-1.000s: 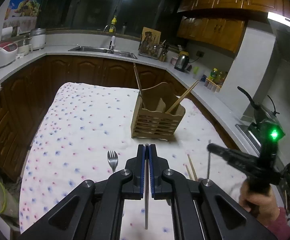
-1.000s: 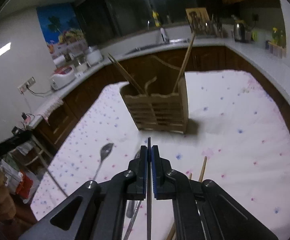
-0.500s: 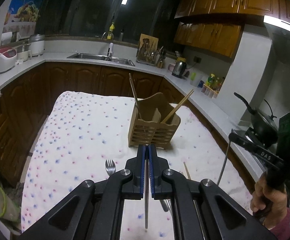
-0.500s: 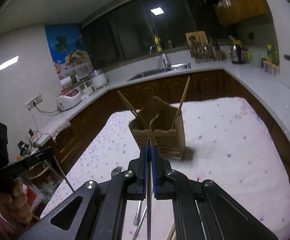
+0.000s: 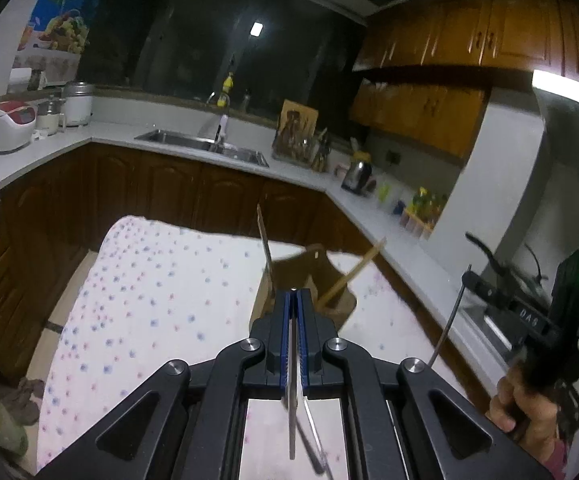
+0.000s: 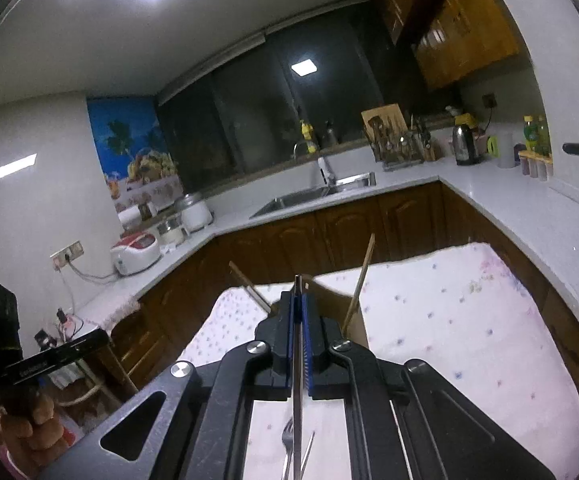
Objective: Organize utensils
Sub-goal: 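Lift both held metal chopsticks and carry them above the wooden holder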
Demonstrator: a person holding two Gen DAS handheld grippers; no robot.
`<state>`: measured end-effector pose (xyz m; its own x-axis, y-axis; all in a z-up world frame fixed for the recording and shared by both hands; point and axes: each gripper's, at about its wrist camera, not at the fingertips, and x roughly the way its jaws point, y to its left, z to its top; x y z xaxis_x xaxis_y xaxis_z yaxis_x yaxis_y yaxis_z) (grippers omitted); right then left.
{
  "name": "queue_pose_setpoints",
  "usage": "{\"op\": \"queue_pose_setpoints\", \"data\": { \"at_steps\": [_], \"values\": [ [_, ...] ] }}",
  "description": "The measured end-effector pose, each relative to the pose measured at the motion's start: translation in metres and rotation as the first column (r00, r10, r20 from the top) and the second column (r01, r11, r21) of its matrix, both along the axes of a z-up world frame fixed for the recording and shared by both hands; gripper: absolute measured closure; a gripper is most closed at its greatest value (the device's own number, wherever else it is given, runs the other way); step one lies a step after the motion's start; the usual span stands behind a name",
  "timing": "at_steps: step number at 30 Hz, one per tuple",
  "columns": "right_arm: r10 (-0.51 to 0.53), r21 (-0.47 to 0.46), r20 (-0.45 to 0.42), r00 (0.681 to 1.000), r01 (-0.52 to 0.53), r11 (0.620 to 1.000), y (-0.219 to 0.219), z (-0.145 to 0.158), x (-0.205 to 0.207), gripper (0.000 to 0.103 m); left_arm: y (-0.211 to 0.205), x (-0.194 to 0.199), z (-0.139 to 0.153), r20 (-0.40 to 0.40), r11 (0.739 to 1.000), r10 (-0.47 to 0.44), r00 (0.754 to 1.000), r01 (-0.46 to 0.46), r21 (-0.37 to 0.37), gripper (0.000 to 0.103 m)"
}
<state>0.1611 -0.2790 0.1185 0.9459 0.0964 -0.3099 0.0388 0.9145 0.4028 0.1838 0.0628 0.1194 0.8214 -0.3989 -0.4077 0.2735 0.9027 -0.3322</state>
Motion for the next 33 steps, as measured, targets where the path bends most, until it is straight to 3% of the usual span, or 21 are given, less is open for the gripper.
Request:
{"op": "queue_pose_setpoints", "data": {
  "at_steps": [12,22,33],
  "values": [
    [-0.079,0.007,0.111,0.991,0.079,0.997,-0.033,0.024,0.066,0.099,-0.001,0.073,0.008,0.126,0.995,0.028,0.992,-0.015,-0.097,0.101],
    [-0.123,-0.051,0.184,0.975,0.134,0.990,-0.043,0.033,0.121,0.099,-0.024,0.152,-0.025,0.163,0.993,0.080,0.983,-0.064,-0.100,0.101],
    [-0.139,-0.039,0.158,0.978,0.147,0.988,-0.039,-0.031,0.149,0.099,-0.060,0.206,-0.089,0.102,0.990,0.110,0.989,-0.100,-0.103,0.101]
  ]
}}
